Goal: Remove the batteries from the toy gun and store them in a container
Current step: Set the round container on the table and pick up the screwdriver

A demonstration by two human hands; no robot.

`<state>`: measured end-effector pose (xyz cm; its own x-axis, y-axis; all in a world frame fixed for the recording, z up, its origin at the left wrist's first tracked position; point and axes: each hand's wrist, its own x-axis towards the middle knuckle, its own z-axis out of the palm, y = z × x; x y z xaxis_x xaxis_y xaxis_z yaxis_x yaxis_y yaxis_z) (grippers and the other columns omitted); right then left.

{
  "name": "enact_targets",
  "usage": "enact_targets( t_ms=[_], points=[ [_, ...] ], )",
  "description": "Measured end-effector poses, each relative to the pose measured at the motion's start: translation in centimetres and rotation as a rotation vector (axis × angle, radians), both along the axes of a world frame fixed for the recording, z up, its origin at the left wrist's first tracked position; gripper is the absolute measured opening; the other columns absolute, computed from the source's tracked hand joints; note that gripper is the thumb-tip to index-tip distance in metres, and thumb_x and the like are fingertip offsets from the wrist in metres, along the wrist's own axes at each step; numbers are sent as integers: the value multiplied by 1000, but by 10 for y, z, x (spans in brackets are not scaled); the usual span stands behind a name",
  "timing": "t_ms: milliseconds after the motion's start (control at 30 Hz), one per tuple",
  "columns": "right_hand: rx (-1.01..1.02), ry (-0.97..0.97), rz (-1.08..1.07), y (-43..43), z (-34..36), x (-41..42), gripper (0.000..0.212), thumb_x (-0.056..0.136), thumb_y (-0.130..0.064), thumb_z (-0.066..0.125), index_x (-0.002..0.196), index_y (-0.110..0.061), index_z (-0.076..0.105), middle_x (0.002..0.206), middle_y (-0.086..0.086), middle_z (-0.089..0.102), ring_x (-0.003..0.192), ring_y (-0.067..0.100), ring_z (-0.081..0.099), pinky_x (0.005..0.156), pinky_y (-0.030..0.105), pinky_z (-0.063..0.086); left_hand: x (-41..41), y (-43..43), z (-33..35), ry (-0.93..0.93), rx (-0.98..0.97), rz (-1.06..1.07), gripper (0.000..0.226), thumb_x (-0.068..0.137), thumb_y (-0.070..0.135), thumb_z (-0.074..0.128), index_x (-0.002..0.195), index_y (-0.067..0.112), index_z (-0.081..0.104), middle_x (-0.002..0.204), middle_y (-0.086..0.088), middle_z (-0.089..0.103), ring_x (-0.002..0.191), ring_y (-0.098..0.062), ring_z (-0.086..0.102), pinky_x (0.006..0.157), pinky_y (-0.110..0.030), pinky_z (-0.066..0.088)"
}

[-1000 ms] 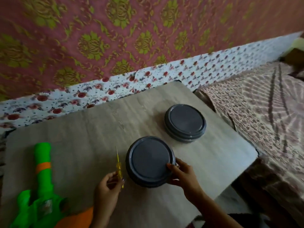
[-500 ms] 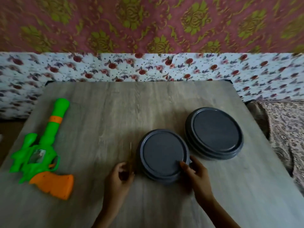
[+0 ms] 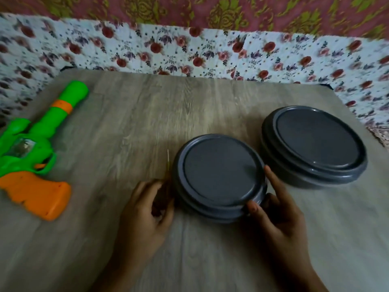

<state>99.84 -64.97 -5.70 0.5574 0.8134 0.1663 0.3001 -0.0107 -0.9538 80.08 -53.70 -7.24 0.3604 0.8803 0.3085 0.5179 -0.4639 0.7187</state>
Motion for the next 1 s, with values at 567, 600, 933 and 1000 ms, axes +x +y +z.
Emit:
enact_targets(
  t_ms=[567, 600, 933, 1000],
  points=[
    [70, -663, -22, -18, -5, -14, 54, 75, -58, 60, 121, -31, 59, 47, -13, 35, 44, 9, 42, 48, 14, 33, -6, -6, -7, 72, 196, -56, 24, 78, 3, 65, 102, 0, 68, 103, -14, 62, 90, -28, 61, 74, -27, 41],
    [75, -704, -33, -18, -6, -14, 53, 75, -58, 62, 120, -31, 60, 50, -16, 38, 44, 7, 41, 48, 13, 33, -7, -7, -7, 83, 198, -58, 24, 78, 6, 65, 101, 1, 68, 103, -14, 62, 91, -28, 60, 74, -29, 43],
    [236, -1018, -107, -17, -8, -17, 44, 74, -54, 61, 105, -24, 69, 100, 2, 56, 91, 11, 47, 69, 18, 42, -10, -12, 0, 189, 194, -95, 29, 81, 20, 62, 106, 7, 68, 108, -13, 67, 95, -31, 64, 78, -33, 50],
    [249, -1028, -78, -17, -8, -17, 43, 75, -52, 62, 106, -23, 68, 107, 2, 57, 96, 12, 49, 75, 20, 44, -9, -13, 0, 187, 185, -92, 29, 82, 18, 64, 109, 9, 68, 109, -12, 68, 96, -30, 64, 77, -30, 48]
  ],
)
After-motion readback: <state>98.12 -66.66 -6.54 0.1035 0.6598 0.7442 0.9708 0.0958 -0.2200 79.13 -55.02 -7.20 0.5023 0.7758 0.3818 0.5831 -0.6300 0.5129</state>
